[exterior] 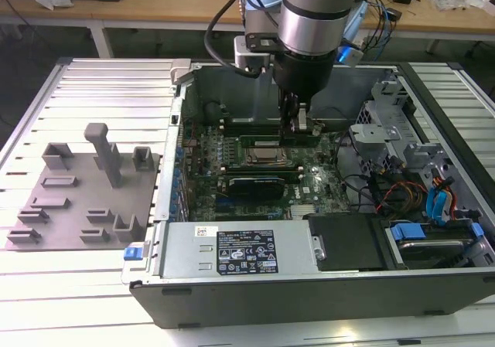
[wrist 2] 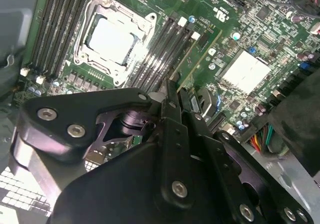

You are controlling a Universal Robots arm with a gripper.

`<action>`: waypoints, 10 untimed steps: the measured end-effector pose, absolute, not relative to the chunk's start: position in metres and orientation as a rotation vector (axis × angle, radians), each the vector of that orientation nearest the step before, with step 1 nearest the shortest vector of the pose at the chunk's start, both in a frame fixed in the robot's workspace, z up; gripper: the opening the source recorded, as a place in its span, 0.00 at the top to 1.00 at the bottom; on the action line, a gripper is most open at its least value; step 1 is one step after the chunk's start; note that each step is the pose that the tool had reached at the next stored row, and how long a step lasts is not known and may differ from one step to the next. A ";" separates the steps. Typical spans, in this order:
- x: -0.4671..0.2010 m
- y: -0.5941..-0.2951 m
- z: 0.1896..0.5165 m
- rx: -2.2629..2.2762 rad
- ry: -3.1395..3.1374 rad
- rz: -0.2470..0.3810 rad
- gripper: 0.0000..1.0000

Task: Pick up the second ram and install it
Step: 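Insert the second ram into the second slot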

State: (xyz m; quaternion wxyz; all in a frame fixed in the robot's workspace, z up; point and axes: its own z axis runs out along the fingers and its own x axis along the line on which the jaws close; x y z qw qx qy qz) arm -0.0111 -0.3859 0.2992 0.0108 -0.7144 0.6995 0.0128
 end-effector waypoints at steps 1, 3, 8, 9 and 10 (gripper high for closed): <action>-0.011 -0.384 0.299 -2.229 2.182 0.040 0.89; -0.011 -0.380 0.297 -2.230 2.182 0.040 0.89; -0.011 -0.376 0.295 -2.230 2.182 0.040 0.89; -0.011 -0.374 0.294 -2.230 2.182 0.040 0.89; -0.011 -0.373 0.293 -2.230 2.182 0.040 0.89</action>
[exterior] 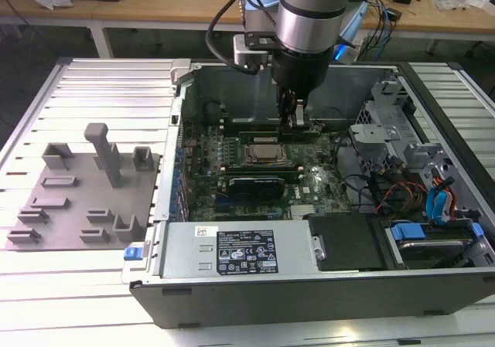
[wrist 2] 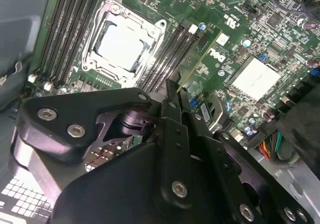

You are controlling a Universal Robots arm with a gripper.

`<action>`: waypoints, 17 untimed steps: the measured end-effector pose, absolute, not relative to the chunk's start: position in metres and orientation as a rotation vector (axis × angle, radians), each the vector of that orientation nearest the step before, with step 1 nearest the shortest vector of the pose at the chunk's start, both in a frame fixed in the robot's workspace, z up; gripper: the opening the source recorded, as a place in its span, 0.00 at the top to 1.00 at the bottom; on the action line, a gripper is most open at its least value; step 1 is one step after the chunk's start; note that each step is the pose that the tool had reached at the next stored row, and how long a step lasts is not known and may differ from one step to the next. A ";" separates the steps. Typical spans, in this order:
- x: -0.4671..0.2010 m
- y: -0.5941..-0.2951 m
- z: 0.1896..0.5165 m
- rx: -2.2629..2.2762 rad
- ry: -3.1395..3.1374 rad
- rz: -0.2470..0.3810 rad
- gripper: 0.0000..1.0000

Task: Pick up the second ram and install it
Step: 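Insert the second ram into the second slot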

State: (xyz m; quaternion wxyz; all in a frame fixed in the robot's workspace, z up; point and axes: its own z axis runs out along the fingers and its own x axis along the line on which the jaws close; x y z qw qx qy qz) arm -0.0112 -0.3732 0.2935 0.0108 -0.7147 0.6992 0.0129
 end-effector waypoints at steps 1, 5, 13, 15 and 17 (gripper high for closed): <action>-0.011 -0.372 0.293 -2.230 2.182 0.040 0.89; -0.011 -0.366 0.290 -2.230 2.181 0.040 0.89; -0.011 -0.356 0.286 -2.231 2.181 0.040 0.89; -0.011 -0.353 0.285 -2.231 2.181 0.040 0.89; -0.012 -0.353 0.284 -2.231 2.181 0.040 0.89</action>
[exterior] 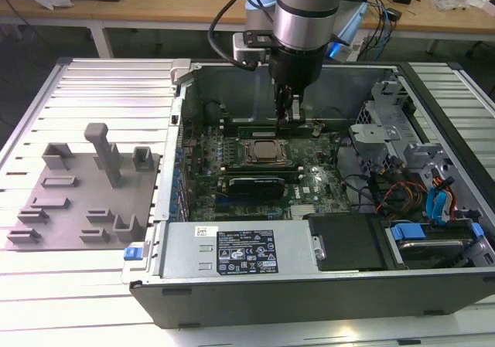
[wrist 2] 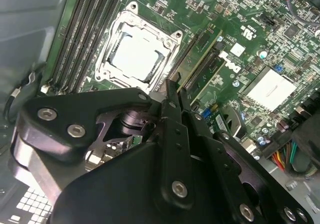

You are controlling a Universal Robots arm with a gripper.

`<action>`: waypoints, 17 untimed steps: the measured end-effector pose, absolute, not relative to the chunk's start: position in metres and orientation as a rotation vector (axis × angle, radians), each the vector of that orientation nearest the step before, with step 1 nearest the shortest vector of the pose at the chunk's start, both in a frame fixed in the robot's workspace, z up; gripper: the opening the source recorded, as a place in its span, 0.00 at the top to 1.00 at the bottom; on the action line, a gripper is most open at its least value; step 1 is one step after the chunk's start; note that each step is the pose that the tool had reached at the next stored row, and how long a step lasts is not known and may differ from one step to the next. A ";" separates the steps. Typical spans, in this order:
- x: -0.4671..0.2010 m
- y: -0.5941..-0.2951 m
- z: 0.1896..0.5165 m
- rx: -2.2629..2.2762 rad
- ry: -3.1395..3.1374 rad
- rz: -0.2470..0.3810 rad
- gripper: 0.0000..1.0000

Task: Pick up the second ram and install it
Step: 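Insert the second ram into the second slot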

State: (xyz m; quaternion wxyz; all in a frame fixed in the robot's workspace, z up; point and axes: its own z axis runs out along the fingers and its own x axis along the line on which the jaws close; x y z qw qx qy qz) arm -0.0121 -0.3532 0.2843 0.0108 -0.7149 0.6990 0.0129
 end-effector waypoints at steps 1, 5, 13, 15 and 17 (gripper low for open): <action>-0.012 -0.353 0.284 -2.231 2.181 0.040 0.89; -0.015 -0.359 0.279 -2.231 2.181 0.040 0.89; -0.028 -0.378 0.253 -2.231 2.181 0.040 0.89; -0.028 -0.378 0.248 -2.231 2.181 0.040 0.89; -0.029 -0.378 0.242 -2.231 2.181 0.040 0.89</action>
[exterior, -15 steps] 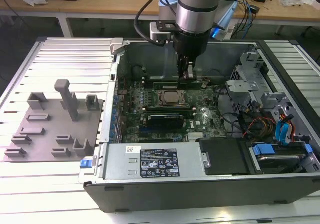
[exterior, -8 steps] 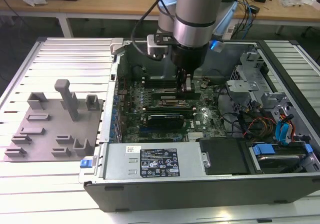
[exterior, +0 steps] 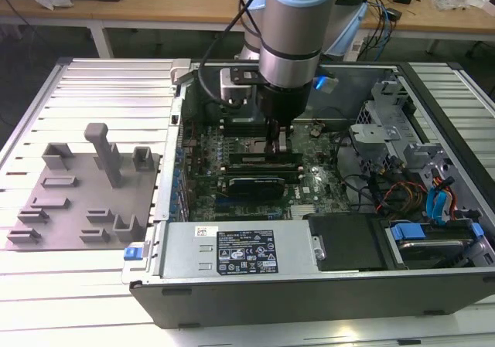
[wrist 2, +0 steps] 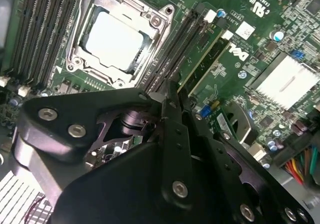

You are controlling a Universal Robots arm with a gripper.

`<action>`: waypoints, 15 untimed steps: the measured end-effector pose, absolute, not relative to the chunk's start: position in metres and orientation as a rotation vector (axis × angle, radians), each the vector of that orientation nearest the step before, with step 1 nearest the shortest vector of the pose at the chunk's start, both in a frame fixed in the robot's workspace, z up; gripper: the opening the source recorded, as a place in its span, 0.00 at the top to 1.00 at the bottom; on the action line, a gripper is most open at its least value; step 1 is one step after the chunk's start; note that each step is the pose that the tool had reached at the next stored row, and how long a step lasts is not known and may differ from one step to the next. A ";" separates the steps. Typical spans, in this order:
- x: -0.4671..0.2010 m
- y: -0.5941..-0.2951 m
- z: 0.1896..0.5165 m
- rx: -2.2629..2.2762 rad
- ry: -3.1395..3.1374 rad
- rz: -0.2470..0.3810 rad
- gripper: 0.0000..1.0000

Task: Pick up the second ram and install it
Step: 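Insert the second ram into the second slot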

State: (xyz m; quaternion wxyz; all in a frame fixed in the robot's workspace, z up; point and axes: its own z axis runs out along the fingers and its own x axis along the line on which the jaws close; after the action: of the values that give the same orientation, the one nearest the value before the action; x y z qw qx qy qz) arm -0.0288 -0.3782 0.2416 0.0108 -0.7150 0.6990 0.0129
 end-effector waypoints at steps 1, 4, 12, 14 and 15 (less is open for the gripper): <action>-0.029 -0.378 0.237 -2.231 2.181 0.040 0.89; -0.029 -0.378 0.234 -2.231 2.181 0.040 0.89; -0.031 -0.378 0.230 -2.231 2.181 0.040 0.89; -0.031 -0.378 0.228 -2.231 2.181 0.040 0.89; -0.032 -0.378 0.228 -2.231 2.181 0.040 0.89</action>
State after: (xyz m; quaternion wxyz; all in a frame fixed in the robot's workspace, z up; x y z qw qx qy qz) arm -0.0315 -0.3779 0.2275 0.0106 -0.7150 0.6989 0.0128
